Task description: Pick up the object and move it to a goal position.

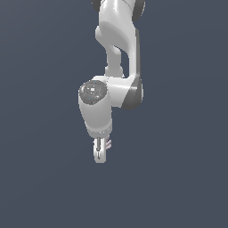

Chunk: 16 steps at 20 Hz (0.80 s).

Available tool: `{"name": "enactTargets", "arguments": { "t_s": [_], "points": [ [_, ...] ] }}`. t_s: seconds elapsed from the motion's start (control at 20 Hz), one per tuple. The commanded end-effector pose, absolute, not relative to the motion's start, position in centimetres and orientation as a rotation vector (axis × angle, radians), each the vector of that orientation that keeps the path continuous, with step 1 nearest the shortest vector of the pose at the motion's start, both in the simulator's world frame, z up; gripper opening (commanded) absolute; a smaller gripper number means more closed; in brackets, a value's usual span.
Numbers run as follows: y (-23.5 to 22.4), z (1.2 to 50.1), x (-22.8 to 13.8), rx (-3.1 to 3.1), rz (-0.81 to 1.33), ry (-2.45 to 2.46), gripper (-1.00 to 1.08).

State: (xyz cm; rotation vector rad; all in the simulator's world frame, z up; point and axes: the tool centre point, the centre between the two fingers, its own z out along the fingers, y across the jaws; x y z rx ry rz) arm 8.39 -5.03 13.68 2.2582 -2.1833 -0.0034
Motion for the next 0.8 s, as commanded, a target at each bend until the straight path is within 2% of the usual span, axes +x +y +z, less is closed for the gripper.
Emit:
{"name": "enactTargets", "arguments": {
  "t_s": [0.0,0.75],
  "points": [
    [-3.7,16.4,8.0,2.260,-0.002,-2.184,-1.00],
    [4.0,32.4,5.8,2.256,0.000,-2.185,-1.00]
  ]
}}
